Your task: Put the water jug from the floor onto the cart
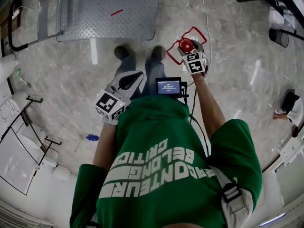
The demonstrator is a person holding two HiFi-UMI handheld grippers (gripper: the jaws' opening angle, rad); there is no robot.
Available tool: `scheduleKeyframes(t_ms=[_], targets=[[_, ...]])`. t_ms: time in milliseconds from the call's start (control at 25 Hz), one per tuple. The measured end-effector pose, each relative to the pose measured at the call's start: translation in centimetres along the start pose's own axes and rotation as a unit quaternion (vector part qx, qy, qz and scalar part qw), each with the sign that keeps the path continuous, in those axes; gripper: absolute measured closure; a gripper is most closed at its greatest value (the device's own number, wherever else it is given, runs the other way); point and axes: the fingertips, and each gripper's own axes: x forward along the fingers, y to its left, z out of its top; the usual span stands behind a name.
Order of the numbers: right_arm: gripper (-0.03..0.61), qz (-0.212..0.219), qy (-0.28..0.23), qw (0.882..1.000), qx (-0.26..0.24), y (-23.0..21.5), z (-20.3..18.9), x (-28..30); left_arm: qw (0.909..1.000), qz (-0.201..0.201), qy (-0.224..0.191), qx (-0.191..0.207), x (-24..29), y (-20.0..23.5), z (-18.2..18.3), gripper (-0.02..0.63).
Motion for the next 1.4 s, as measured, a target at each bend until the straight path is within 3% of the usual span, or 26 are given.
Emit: scheduleKeyframes(t_ms=[400, 680, 1080, 1400], targets=[[0.276, -0.021, -0.099, 0.994, -0.032, -0.1, 11.2, -8.9, 0.9964, -0.009, -0.084, 0.011, -2.6, 1.2, 4.5, 0.604], [0.276, -0.032, -0.150, 0.987, -0.046, 0.2, 16.5, -12.3, 0.9916, -0.016, -0.129, -0.001, -4.2, 2.5, 6.6, 0.604], [0.276, -0.026, -0.150, 0.985, -0.079, 0.6, 22.2, -10.7, 0.9884, -0.008, -0.151, -0.013, -6.0, 5.7, 8.8, 0.604], [0.276, -0.021, -0.135, 0.987, -0.079, 2.8, 27.0, -7.2, 0.9872, 0.012, -0.158, -0.023, -10.5, 11.6, 10.6, 0.604]])
